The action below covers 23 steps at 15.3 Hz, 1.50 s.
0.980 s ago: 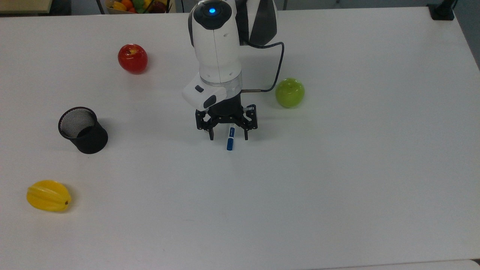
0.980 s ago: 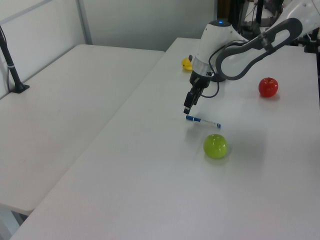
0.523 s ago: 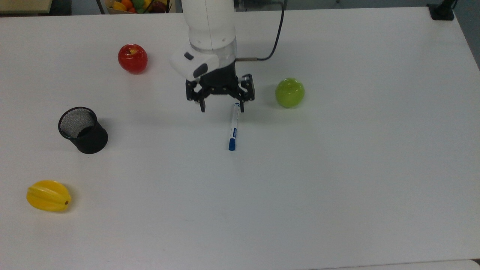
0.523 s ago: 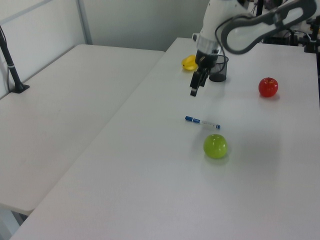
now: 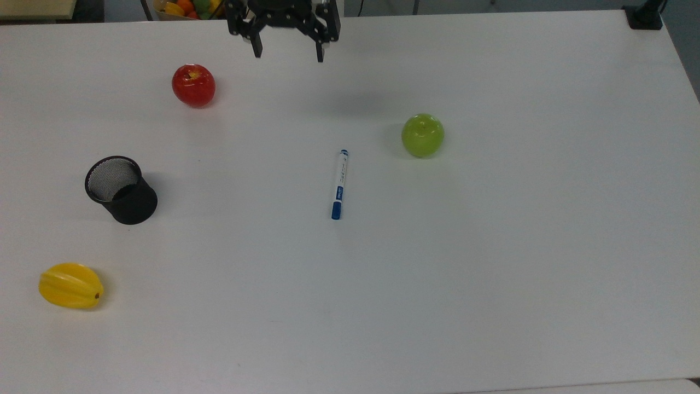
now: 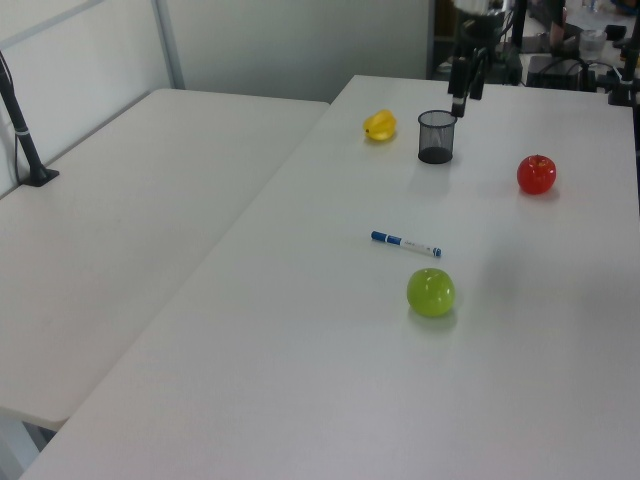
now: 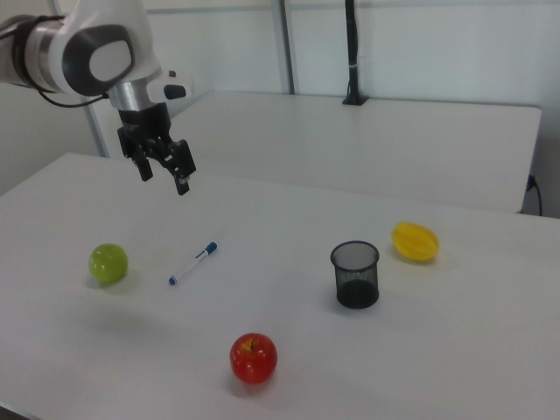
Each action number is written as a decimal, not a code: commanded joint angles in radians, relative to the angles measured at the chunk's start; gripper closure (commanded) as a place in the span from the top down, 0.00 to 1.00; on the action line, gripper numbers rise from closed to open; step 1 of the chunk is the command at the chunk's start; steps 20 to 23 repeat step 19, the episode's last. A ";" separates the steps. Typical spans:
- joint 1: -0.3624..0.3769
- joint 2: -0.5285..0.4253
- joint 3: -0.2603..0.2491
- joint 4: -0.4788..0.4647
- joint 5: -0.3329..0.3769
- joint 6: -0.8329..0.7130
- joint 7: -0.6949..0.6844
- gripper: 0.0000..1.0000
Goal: Take marker pen
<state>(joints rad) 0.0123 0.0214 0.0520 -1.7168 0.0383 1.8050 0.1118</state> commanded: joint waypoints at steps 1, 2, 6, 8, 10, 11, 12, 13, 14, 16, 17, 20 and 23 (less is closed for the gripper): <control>-0.023 -0.075 0.003 -0.017 0.025 -0.078 0.022 1.00; -0.028 -0.077 0.003 0.005 0.025 -0.110 0.025 1.00; -0.026 -0.071 -0.038 0.040 0.026 -0.130 0.014 1.00; 0.001 -0.063 -0.078 0.051 0.047 -0.122 -0.030 1.00; 0.012 -0.058 -0.095 0.046 0.054 -0.073 -0.118 1.00; 0.014 -0.052 -0.095 0.045 0.049 -0.056 -0.159 1.00; 0.015 -0.051 -0.095 0.045 0.045 -0.046 -0.191 1.00; 0.018 -0.049 -0.096 0.043 0.043 -0.041 -0.204 1.00; 0.018 -0.051 -0.097 0.042 0.043 -0.041 -0.205 1.00; 0.020 -0.049 -0.097 0.040 0.040 -0.036 -0.205 1.00; 0.021 -0.049 -0.097 0.040 0.038 -0.036 -0.204 1.00; 0.023 -0.049 -0.097 0.042 0.038 -0.033 -0.205 1.00; 0.023 -0.049 -0.097 0.042 0.038 -0.033 -0.205 1.00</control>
